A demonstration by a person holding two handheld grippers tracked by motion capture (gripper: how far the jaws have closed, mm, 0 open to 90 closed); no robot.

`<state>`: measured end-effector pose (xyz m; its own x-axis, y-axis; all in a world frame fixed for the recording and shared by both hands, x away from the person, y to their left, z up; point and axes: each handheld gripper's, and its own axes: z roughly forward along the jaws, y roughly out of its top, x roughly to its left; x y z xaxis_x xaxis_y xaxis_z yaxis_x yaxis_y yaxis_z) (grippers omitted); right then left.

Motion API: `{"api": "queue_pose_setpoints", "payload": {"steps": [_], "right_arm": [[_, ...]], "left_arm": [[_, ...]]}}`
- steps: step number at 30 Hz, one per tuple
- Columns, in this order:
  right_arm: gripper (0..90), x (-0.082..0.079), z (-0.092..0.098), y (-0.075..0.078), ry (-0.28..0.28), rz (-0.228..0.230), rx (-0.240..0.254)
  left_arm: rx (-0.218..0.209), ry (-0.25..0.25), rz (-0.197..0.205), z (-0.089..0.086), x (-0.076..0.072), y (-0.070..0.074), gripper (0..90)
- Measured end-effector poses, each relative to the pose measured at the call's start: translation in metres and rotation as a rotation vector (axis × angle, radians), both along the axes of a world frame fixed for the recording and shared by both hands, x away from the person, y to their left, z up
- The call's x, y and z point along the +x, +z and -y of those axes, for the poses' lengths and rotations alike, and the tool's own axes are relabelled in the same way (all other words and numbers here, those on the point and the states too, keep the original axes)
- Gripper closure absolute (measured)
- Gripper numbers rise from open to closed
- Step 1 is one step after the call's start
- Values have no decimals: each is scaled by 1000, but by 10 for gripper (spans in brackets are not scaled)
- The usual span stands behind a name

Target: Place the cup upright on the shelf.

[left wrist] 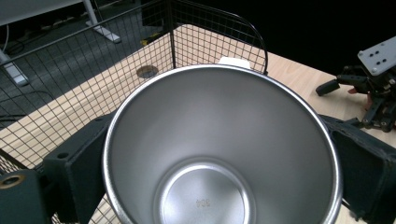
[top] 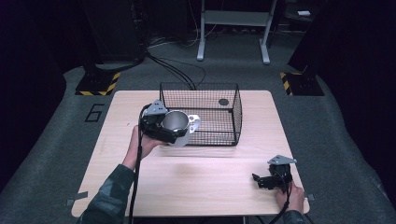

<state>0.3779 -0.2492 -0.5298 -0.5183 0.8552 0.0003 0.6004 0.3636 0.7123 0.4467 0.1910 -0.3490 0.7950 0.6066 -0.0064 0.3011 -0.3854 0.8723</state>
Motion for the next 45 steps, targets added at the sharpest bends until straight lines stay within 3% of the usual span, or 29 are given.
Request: {"api": "queue_pose_setpoints", "payload": {"steps": [20, 45], "right_arm": [[0, 0, 0, 0, 3, 2, -2], [0, 0, 0, 0, 2, 1, 2]], "left_arm": [[14, 18, 1, 15, 34, 12, 62], [15, 59, -15, 28, 71, 11, 62]]}}
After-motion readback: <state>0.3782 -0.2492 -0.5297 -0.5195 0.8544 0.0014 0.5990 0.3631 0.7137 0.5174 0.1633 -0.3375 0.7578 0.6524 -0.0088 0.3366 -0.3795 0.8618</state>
